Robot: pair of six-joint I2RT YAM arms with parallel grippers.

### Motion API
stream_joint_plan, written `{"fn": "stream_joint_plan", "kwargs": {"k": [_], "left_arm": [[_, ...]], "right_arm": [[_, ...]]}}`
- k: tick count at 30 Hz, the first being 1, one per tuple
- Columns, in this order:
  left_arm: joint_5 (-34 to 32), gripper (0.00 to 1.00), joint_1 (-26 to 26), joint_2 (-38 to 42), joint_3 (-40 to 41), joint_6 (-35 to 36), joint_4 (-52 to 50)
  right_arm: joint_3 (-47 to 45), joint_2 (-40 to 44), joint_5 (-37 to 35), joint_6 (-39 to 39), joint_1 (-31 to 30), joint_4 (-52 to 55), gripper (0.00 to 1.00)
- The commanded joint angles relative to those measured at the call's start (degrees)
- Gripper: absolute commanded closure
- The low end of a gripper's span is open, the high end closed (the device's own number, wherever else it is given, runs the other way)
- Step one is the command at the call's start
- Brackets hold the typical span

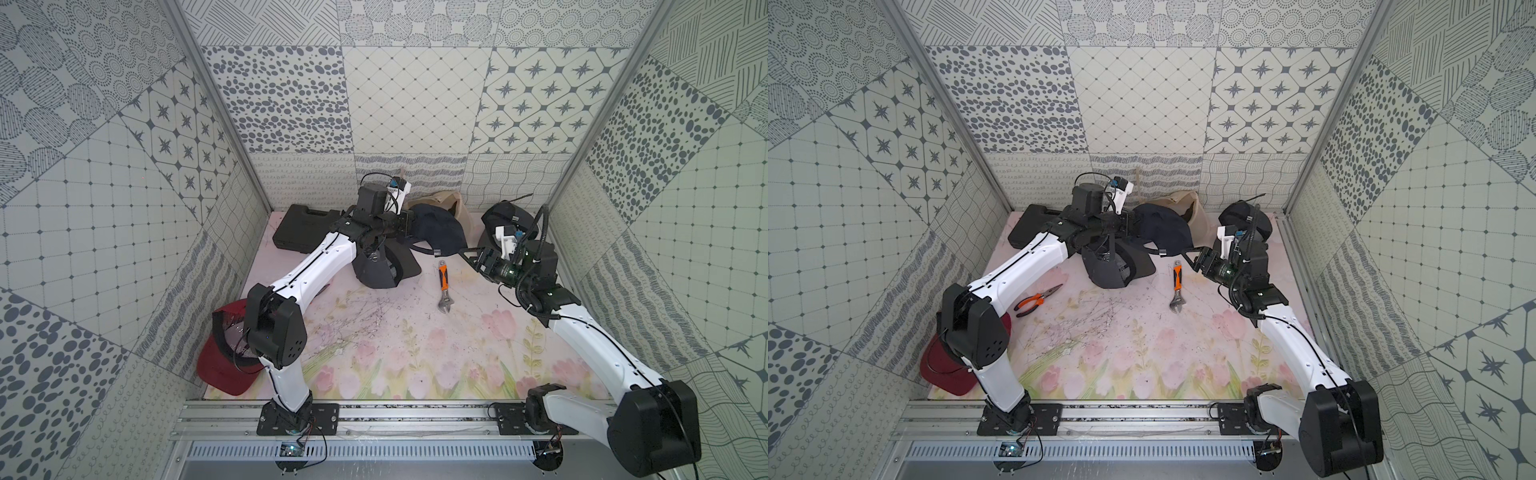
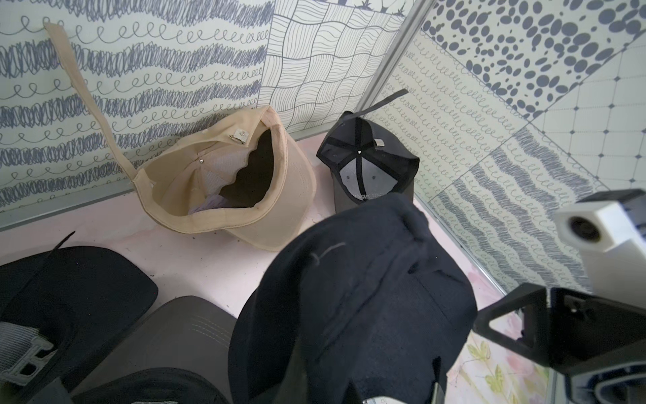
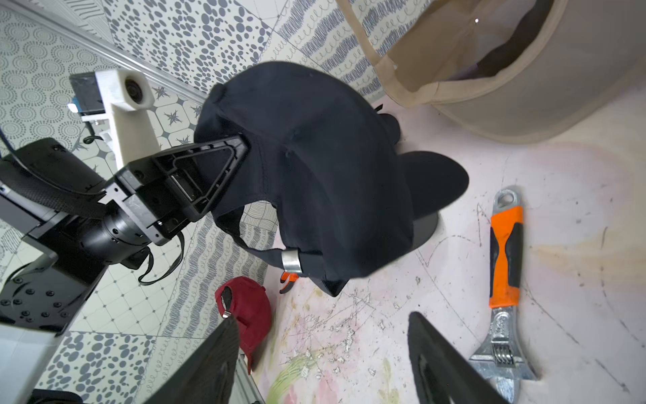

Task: Open the adjustable buckle of the baseball cap
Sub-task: Pick up the baseball cap from the center of the board.

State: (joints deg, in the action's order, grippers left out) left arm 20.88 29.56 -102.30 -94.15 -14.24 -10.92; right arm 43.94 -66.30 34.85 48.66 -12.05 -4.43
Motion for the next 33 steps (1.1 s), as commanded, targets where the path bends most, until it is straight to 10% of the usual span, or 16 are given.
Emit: {"fn": "stream_joint_plan", "kwargs": {"k": [1,16,29,33], "left_arm": [[-1.4,1.00,-0.1,0.3,0.4,-8.0,8.8],[1.3,1.00,-0.1,1.6,2.7,-8.9,10.9],[4.1,1.00,-0.1,2.2,4.3,-9.6,12.7],[4.1,0.60,-0.1,2.5,4.8,-8.7,12.7]], "right_arm": [[-0.6,-1.8,0.3,7.6,-1.2,-10.0,0.24],[0.4,-10.3,-3.1,10.5,-5.2,-25.7,0.40],[3.5,-13.1,-3.7,7.1,-5.3,-29.8,1.00],[6.4,-12.0,-2.3,2.9,-5.3,-24.8,1.00]]}}
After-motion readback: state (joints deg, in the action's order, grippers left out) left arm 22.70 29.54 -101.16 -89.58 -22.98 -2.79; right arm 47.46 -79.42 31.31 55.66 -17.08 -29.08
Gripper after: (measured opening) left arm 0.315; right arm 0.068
